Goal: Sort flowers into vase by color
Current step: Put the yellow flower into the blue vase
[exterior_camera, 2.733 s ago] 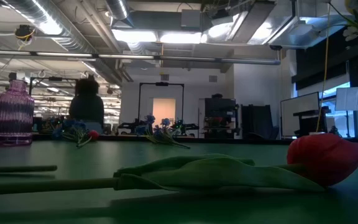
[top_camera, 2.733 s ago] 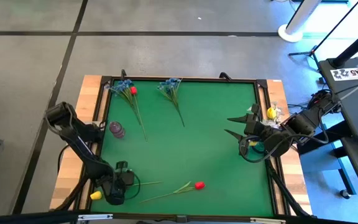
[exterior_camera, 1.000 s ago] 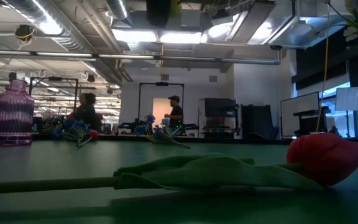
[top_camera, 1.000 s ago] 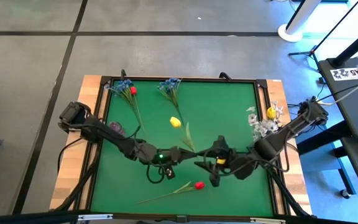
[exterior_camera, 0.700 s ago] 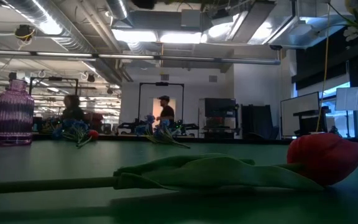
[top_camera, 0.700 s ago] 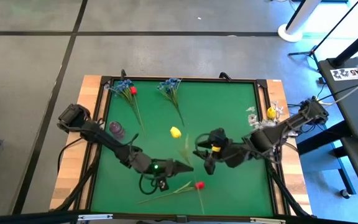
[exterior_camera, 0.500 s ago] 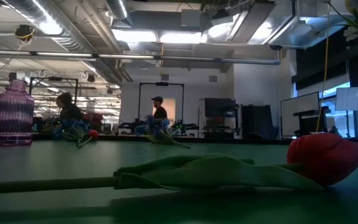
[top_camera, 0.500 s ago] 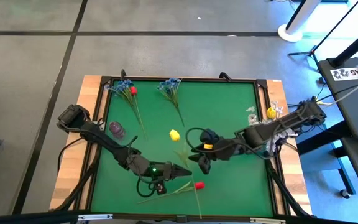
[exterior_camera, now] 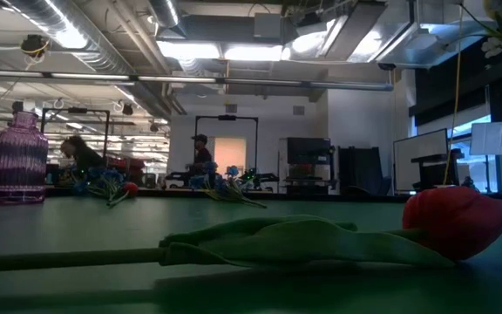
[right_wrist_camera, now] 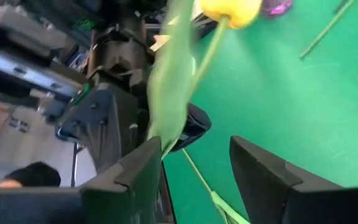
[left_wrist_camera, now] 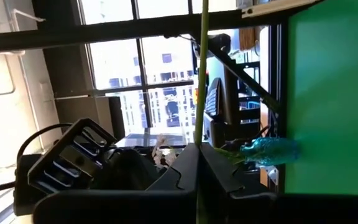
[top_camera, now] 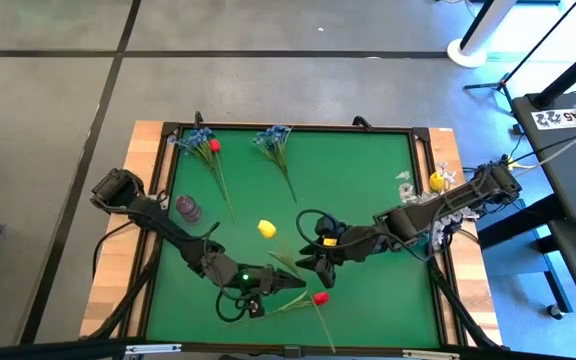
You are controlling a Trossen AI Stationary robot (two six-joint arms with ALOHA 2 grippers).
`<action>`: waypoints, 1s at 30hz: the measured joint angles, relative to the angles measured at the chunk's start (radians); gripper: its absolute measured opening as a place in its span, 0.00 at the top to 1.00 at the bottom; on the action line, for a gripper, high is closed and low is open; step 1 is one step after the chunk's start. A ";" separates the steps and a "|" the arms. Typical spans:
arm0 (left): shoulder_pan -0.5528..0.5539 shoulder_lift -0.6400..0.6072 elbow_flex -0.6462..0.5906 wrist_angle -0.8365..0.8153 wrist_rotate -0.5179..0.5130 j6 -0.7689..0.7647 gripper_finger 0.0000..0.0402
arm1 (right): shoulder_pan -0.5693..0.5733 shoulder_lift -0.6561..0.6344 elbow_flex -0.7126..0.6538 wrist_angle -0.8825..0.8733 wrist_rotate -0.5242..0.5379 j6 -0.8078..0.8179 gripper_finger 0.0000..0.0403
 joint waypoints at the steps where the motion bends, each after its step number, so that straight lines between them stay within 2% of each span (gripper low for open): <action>1: -0.004 0.000 0.000 -0.002 0.000 -0.004 1.00 | 0.000 0.000 0.000 0.004 -0.016 -0.006 0.50; 10: -0.001 0.000 0.000 -0.033 0.016 -0.031 1.00 | 0.000 0.012 0.000 0.041 -0.057 0.003 0.34; 15: 0.024 0.001 -0.001 -0.042 0.054 -0.031 1.00 | 0.000 0.056 0.001 0.046 -0.054 0.064 0.35; 18: 0.029 0.001 -0.001 -0.044 0.067 -0.031 1.00 | 0.003 0.062 0.001 0.055 -0.003 0.073 0.41; 22: 0.033 0.000 0.000 -0.033 0.102 -0.033 1.00 | -0.003 0.070 0.000 0.051 0.071 0.074 0.56; 26: 0.028 0.000 0.000 -0.033 0.122 -0.033 1.00 | -0.015 0.066 0.000 0.065 0.026 0.075 0.72; 30: 0.031 0.000 0.000 -0.040 0.118 -0.060 1.00 | -0.013 0.067 0.000 0.074 0.042 0.042 0.88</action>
